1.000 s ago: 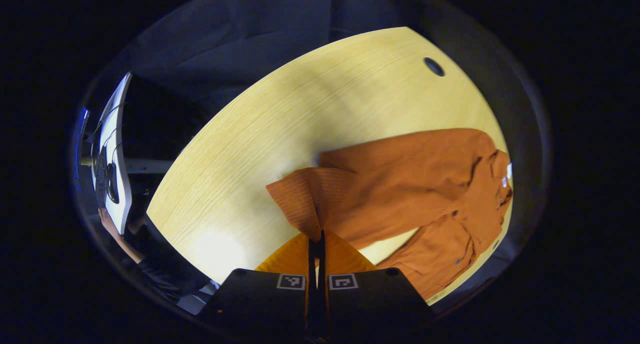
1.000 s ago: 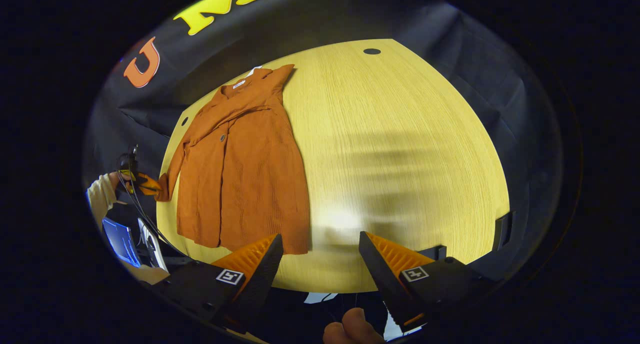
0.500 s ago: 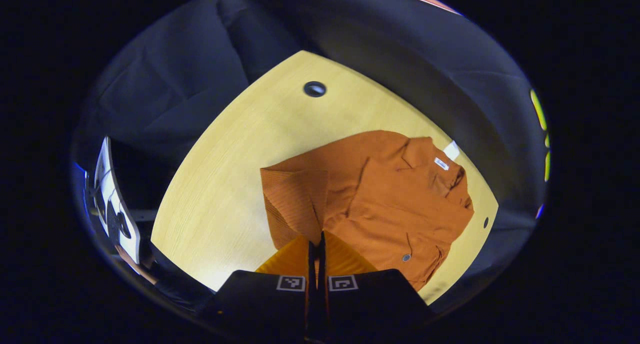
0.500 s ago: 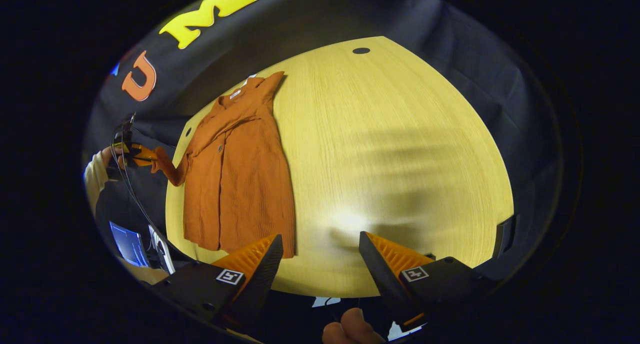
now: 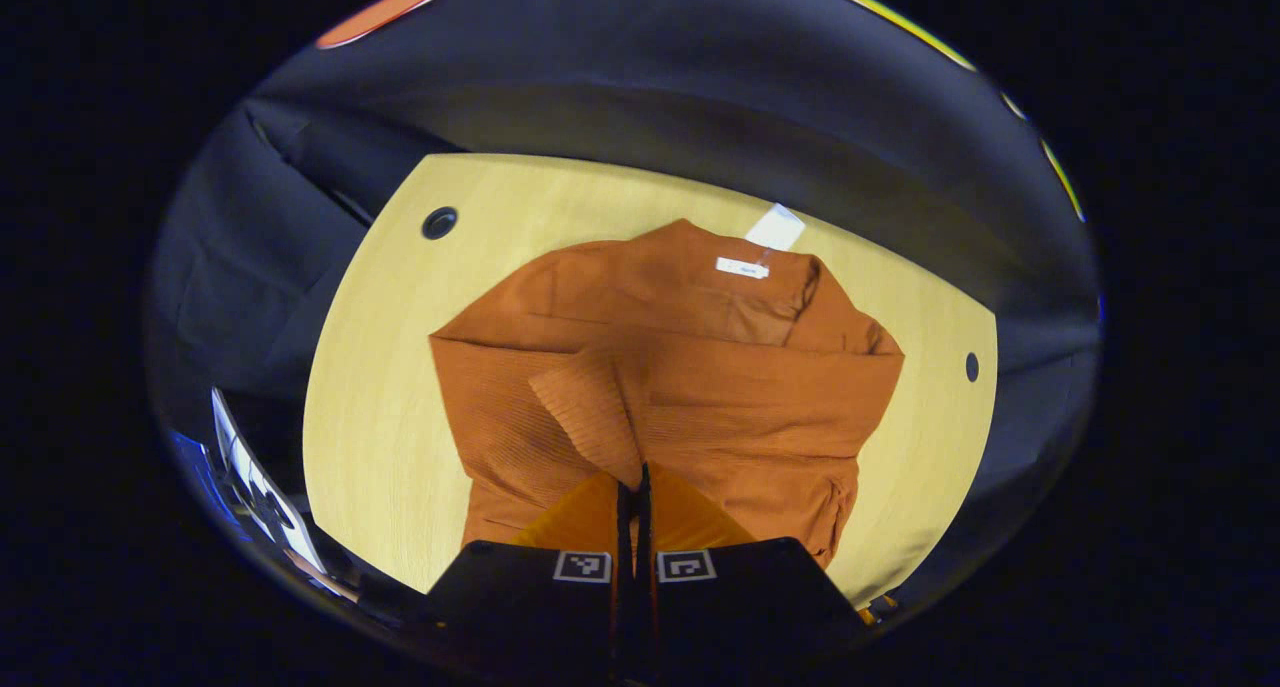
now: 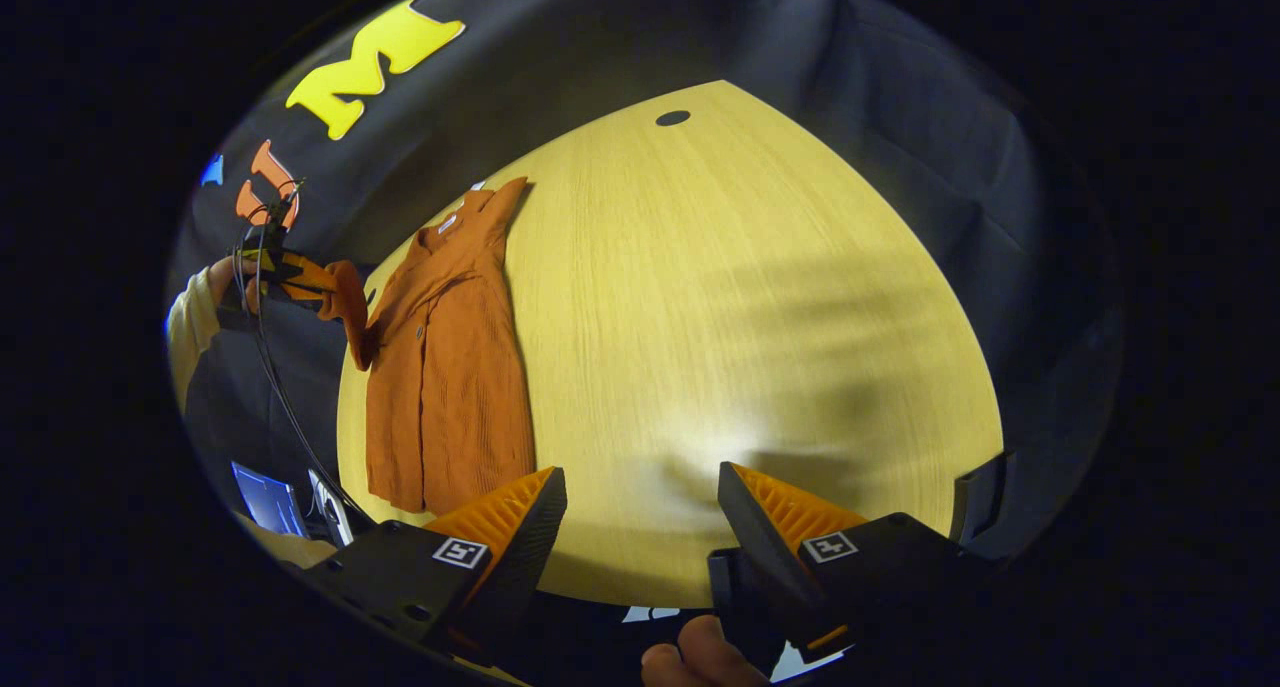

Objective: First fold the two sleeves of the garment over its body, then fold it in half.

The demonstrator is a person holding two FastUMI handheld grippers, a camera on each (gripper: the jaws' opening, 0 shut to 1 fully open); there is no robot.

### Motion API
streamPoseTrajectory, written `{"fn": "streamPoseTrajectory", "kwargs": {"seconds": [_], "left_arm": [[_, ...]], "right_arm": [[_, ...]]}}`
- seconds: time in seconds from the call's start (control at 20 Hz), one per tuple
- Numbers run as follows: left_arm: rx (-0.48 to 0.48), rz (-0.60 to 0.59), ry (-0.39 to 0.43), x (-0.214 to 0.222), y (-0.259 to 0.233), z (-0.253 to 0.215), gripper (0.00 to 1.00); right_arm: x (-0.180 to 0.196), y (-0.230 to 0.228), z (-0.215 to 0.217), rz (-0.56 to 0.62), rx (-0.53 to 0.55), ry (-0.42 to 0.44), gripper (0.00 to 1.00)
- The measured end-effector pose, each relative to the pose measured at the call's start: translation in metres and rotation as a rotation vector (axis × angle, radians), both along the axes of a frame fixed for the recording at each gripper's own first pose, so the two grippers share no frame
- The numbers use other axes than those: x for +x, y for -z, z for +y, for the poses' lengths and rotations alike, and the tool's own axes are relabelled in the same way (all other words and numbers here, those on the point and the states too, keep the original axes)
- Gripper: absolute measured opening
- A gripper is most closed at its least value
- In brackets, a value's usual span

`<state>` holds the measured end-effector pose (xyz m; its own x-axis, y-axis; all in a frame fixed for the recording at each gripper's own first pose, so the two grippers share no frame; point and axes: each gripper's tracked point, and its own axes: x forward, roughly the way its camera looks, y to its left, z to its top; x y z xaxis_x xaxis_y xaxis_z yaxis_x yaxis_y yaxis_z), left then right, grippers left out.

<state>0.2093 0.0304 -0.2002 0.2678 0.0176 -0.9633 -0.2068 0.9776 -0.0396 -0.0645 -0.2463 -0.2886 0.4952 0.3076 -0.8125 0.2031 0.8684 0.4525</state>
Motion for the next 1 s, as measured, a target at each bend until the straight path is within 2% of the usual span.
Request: {"fn": "streamPoseTrajectory", "kwargs": {"seconds": [0.1,0.15,0.25,0.4,0.5,0.55,0.75,0.85,1.0], "left_arm": [[0.023,0.01,0.055,0.013,0.008,-0.033,0.03],[0.025,0.012,0.072,0.017,0.011,-0.046,0.03],[0.022,0.026,0.096,0.024,0.018,-0.075,0.03],[0.008,0.06,0.166,0.028,0.033,-0.114,0.03],[0.01,0.083,0.201,0.025,0.049,-0.133,0.03],[0.006,0.104,0.207,0.022,0.056,-0.14,0.03],[0.003,0.101,0.175,0.028,0.074,-0.145,0.03],[-0.037,0.086,0.18,0.029,0.072,-0.152,0.08],[-0.085,0.076,0.161,0.026,0.067,-0.155,0.23]], "right_arm": [[-0.001,-0.005,-0.011,-0.03,0.032,0.037,0.94],[-0.002,-0.006,-0.015,-0.036,0.045,0.056,0.98],[-0.006,-0.006,-0.025,-0.04,0.061,0.09,0.97],[-0.017,-0.001,-0.046,-0.03,0.045,0.139,0.98],[-0.023,0.002,-0.053,-0.021,0.046,0.178,0.94],[-0.028,0.003,-0.055,-0.014,0.048,0.196,0.98],[-0.048,0.005,-0.068,0.009,0.034,0.252,0.98],[-0.05,0.003,-0.074,0.01,0.054,0.307,0.98],[-0.054,0.005,-0.077,0.011,0.082,0.358,0.97]]}}
